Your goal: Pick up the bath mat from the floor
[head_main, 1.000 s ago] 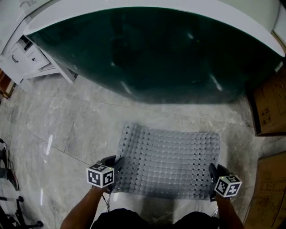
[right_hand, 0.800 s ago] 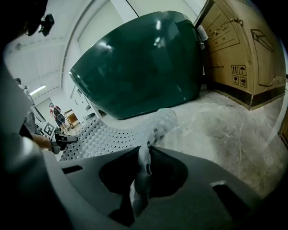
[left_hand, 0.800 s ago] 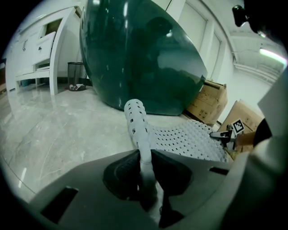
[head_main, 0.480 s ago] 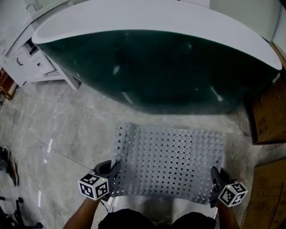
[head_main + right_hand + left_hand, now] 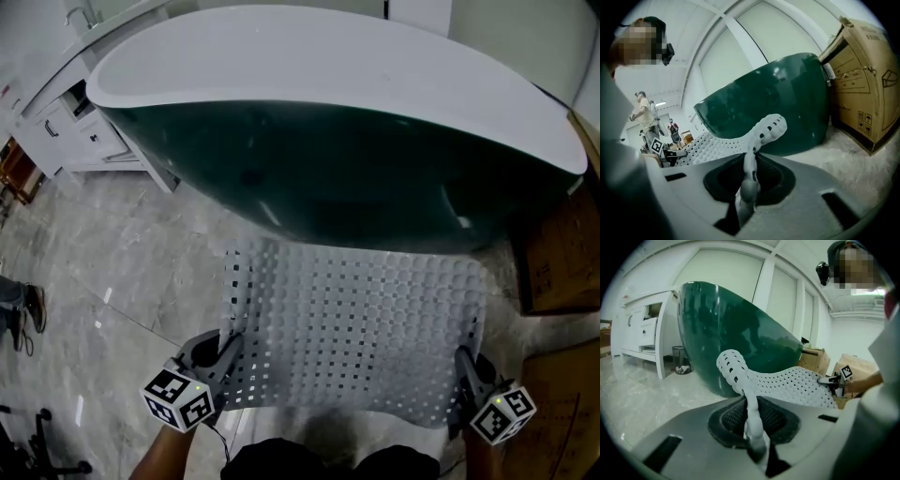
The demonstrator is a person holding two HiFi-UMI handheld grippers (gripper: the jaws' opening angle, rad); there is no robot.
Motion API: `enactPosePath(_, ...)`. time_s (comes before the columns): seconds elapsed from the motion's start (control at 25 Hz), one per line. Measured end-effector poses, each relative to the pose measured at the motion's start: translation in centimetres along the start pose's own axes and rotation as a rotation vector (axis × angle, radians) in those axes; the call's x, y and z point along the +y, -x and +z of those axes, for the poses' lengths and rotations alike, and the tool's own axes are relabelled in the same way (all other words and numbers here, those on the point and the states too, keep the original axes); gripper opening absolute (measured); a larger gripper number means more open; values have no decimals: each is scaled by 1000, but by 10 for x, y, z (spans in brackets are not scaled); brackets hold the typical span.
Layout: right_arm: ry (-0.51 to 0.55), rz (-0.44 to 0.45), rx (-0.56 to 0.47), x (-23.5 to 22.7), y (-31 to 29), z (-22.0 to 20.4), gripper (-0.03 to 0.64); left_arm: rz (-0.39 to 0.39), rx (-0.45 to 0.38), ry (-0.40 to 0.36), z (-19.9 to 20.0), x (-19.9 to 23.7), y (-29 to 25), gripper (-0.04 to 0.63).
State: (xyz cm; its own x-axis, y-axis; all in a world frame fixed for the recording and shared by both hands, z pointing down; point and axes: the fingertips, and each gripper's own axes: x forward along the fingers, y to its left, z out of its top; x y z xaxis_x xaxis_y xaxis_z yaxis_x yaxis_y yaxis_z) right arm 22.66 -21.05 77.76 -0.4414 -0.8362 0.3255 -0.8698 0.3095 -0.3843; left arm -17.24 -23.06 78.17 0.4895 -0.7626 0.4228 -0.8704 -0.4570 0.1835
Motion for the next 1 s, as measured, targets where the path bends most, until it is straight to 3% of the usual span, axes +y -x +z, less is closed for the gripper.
enactPosePath(0.28,6,15,-40,33,34,61,51,32,-24,-48,72,-20,47,54)
enactPosePath(0.48,-6,20,-51,61,55,105,51,47,-35,-39,123,-29,81,54)
enactPosePath(1.0,-22,26,-51,145,126,268,49,45,-52,-5,285,-72,180,52)
